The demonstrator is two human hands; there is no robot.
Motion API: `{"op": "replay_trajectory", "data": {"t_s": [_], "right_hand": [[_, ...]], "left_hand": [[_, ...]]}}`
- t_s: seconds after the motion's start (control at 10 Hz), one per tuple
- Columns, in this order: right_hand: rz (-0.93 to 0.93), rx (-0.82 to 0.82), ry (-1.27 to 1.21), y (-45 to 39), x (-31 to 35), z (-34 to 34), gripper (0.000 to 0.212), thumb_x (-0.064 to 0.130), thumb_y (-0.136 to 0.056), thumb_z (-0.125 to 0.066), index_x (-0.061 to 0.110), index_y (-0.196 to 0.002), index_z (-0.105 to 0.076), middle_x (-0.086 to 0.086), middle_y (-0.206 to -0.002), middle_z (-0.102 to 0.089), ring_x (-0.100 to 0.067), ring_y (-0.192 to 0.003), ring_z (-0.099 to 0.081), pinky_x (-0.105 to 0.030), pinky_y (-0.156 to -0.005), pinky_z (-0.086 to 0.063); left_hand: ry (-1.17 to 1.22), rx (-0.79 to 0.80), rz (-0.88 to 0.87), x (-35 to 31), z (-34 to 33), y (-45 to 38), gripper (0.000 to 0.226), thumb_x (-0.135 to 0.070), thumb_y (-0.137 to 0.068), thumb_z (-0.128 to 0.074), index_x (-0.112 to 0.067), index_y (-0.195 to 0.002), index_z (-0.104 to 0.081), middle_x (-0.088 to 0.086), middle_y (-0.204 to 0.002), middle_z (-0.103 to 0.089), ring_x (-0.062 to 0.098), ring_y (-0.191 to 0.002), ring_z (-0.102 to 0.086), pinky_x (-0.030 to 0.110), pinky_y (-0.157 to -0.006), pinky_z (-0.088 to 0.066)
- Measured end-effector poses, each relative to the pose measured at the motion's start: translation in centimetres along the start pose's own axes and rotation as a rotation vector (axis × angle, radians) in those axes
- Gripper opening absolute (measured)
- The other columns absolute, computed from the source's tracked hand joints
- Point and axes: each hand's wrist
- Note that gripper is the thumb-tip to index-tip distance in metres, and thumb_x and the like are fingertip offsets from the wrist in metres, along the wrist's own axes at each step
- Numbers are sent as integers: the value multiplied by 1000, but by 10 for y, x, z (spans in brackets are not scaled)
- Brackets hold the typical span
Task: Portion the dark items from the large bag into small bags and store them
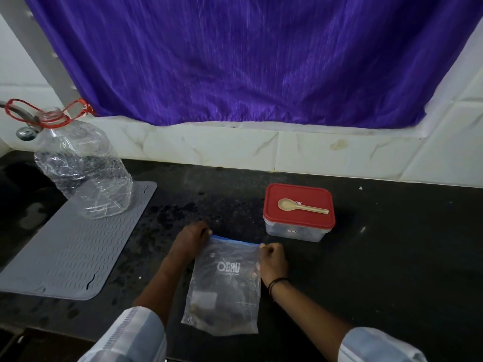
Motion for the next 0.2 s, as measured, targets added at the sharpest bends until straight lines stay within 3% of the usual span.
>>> {"op": "replay_trajectory", "data": {"t_s": [0.1, 0.2], "right_hand": [[262, 42, 303, 15, -9, 9, 31, 35, -95, -55, 20, -121, -48, -2, -122, -44, -14, -103, -52, -30, -87, -47], [609, 75, 624, 30, -22, 7, 49, 44, -92, -49, 22, -135, -41, -1, -137, -35, -17, -116, -45, -33, -95, -47]], "left_hand": [[-56, -137, -44, 1, -6, 4, 13, -16, -90, -71, -6, -85, -64, 16, -86, -61, 39, -79, -60, 38, -68, -45], [-147, -259, -110, -13, -21, 14, 16, -24, -90, -67, -9, -95, -69, 16, -90, -64, 40, -79, -59, 42, -68, -51]]}}
Point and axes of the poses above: each hand's wrist, its own y-axis away from the middle knuckle, its own z-axis out of the back of the hand, x = y × z
